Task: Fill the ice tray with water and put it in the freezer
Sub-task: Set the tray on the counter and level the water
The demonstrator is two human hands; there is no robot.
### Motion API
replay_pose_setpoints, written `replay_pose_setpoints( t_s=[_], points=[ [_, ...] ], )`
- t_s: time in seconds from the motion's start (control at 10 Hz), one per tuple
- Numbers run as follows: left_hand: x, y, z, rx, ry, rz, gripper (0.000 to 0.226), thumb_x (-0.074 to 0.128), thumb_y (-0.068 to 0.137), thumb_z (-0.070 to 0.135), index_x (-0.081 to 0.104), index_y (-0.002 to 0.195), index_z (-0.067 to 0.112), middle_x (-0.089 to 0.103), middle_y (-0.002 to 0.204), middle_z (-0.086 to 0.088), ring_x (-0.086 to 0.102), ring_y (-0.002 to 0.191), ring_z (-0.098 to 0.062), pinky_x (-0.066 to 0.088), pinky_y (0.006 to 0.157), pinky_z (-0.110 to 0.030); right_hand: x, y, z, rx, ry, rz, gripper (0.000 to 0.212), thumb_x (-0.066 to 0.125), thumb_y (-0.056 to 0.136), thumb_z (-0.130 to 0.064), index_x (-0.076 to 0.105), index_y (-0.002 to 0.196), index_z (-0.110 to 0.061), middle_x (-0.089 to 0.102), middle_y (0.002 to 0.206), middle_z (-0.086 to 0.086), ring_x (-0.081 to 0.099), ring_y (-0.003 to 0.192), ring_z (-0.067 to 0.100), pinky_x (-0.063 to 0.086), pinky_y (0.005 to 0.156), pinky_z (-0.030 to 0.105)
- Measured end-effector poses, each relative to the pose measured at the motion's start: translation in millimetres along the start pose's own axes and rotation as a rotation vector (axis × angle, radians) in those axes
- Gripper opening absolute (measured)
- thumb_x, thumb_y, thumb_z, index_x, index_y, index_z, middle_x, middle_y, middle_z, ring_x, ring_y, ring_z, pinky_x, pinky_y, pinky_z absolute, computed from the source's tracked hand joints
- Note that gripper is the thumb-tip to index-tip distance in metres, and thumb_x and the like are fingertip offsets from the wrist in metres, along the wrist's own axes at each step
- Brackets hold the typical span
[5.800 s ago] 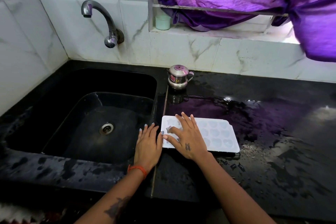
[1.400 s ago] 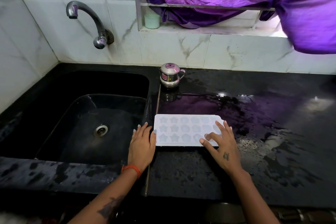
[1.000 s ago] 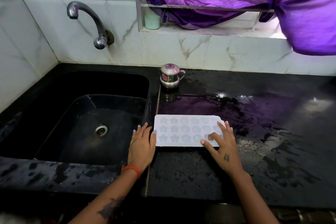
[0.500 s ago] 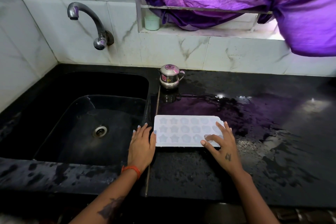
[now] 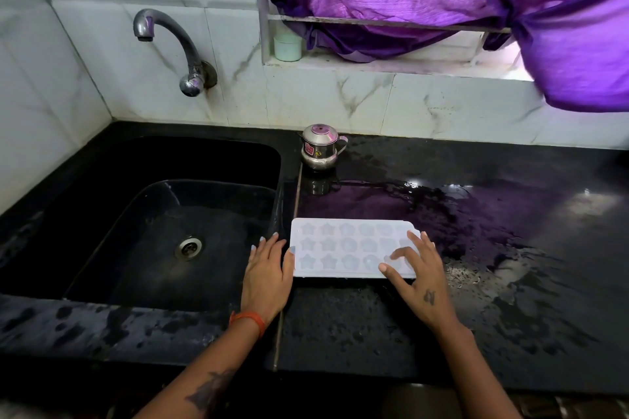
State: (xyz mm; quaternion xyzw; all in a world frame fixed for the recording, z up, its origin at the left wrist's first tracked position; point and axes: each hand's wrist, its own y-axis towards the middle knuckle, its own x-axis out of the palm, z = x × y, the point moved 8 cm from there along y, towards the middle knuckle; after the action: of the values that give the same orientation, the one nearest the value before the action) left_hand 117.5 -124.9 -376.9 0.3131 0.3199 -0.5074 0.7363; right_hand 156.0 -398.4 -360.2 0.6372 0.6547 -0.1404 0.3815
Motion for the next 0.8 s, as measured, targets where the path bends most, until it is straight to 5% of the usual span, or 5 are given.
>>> replay_pose_setpoints(
  t_s=[0.2, 0.3, 0.5, 0.6, 0.8],
  points=[
    [0, 0, 0, -0.002, -0.013, -0.003, 0.050, 0.026, 0.099, 0.040, 0.045, 0.136, 0.013, 0.035, 0.150, -0.004, 0.020, 0.143, -0.018, 0.003, 0.116, -0.026, -7, 6, -19, -0.041, -0.003, 0.082, 0.046, 0.049, 0.077, -0.065, 0.060, 0.104, -0.029, 0.039, 0.147, 0.000, 0.013, 0.140, 0.004, 0.023, 0.112, 0.036],
    [-1, 0, 1, 0.002, -0.014, -0.005, 0.053, 0.024, 0.097, 0.042, 0.046, 0.136, 0.012, 0.035, 0.150, -0.005, 0.021, 0.143, -0.019, 0.002, 0.115, -0.025, -3, 12, -25, -0.082, -0.035, 0.091, 0.044, 0.050, 0.078, -0.065, 0.064, 0.096, -0.027, 0.043, 0.143, 0.003, 0.020, 0.142, 0.013, 0.019, 0.114, 0.037],
    [-1, 0, 0, 0.002, -0.017, 0.005, 0.044, 0.032, 0.101, 0.034, 0.045, 0.136, 0.013, 0.034, 0.151, -0.004, 0.021, 0.143, -0.018, 0.002, 0.114, -0.024, 18, 9, -21, -0.060, -0.053, -0.014, 0.039, 0.050, 0.077, -0.066, 0.067, 0.080, -0.031, 0.041, 0.146, 0.003, 0.016, 0.144, 0.016, 0.002, 0.113, 0.018],
    [-1, 0, 0, -0.002, -0.022, 0.008, 0.044, 0.032, 0.101, 0.034, 0.045, 0.136, 0.013, 0.034, 0.151, -0.004, 0.020, 0.143, -0.018, 0.001, 0.114, -0.024, 24, 6, -19, -0.088, -0.093, -0.028, 0.039, 0.050, 0.077, -0.066, 0.069, 0.075, -0.032, 0.043, 0.146, 0.005, 0.019, 0.144, 0.020, 0.010, 0.115, 0.031],
    [-1, 0, 1, 0.004, -0.027, 0.004, 0.044, 0.032, 0.100, 0.034, 0.045, 0.136, 0.013, 0.034, 0.151, -0.003, 0.020, 0.143, -0.018, 0.002, 0.115, -0.024, 23, 6, -18, -0.089, -0.087, -0.014, 0.042, 0.052, 0.077, -0.065, 0.065, 0.068, -0.026, 0.042, 0.146, 0.006, 0.019, 0.144, 0.021, 0.014, 0.114, 0.032]
  ],
)
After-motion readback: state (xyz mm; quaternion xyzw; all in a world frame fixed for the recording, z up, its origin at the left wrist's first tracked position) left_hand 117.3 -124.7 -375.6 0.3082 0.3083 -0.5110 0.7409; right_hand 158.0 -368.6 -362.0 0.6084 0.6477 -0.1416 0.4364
